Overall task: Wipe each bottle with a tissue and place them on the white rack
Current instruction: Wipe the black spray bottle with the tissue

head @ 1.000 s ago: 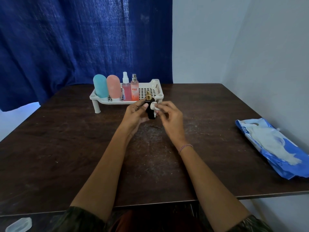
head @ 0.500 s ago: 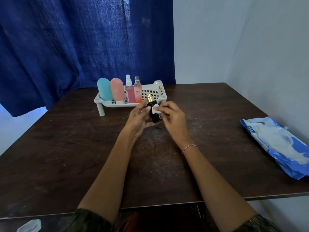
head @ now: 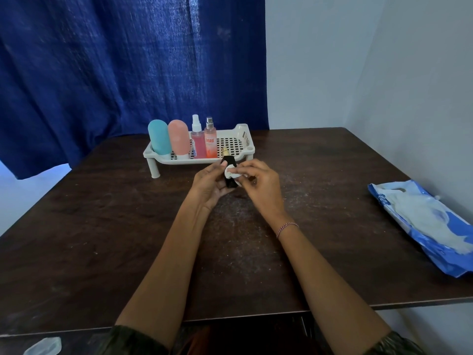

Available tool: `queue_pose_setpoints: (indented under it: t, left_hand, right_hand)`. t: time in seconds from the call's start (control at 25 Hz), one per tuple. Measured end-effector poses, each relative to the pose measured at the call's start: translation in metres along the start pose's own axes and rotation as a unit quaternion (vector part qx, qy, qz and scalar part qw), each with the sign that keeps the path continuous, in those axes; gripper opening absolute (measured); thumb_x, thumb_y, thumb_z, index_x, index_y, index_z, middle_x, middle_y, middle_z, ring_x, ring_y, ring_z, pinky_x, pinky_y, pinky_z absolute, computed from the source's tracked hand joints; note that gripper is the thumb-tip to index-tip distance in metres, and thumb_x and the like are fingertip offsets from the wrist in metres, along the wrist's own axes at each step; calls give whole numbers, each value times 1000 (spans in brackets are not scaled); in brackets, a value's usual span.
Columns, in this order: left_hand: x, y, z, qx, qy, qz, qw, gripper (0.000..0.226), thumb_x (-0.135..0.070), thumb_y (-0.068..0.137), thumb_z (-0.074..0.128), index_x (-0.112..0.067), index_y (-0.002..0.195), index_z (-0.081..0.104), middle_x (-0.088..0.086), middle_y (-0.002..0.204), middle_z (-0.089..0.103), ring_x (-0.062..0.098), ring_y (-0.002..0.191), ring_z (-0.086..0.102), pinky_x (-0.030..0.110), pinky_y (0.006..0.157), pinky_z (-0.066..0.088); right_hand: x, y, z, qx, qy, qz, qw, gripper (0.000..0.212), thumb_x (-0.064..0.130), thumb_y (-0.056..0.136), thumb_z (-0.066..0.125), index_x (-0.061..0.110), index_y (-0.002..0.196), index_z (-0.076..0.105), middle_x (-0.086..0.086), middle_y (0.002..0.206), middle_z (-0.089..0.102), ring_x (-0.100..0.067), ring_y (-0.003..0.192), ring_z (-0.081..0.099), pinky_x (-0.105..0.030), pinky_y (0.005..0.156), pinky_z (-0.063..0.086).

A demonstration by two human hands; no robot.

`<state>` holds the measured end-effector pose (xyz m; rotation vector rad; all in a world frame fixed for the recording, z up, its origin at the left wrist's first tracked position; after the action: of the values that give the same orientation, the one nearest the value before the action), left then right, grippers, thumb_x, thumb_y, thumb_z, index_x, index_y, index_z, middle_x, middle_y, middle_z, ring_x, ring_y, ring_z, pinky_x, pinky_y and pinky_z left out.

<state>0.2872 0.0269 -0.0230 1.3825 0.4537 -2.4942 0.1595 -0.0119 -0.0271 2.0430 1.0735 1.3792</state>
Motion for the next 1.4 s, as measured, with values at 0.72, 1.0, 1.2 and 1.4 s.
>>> queue_pose_setpoints:
  t: [0.72,1.0,1.2,1.4]
  left_hand:
    - [-1,0,7,0,-158,-52,986,33,-6,99,39,4,130,43,24,130,54,34,105,61,52,86,52]
    - [-5,3,3,-13,-187,-41,981,35,-7,98,39,5,131,43,24,125,57,31,105,61,46,74,56]
    - [-7,1,1,42,-170,-28,984,35,-8,98,40,0,132,43,23,117,62,31,103,65,43,79,58]
    - [-9,-7,1,108,-60,0,992,36,-8,101,32,-6,135,45,15,117,63,23,106,62,39,85,56]
  right_hand:
    - [-1,1,-3,-31,40,19,999,16,8,77,73,6,92,69,-1,97,59,-10,96,57,-20,80,51]
    - [5,-2,7,24,1,-50,998,20,0,79,67,7,98,68,-7,98,55,-10,102,52,-20,94,45]
    - [4,-1,-3,-36,59,13,998,18,2,80,68,4,98,68,-5,102,58,-9,104,54,-25,89,50]
    - [5,-1,-3,5,73,15,997,19,1,81,66,5,99,68,-5,100,59,-10,104,55,-23,90,49]
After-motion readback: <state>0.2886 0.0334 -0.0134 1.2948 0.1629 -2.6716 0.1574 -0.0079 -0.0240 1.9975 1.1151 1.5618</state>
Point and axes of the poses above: each hand's wrist, its own y-axis towards the middle knuckle, its own z-axis out of the palm, x = y × z, the point moved 1 cm from there along y, towards the middle knuckle
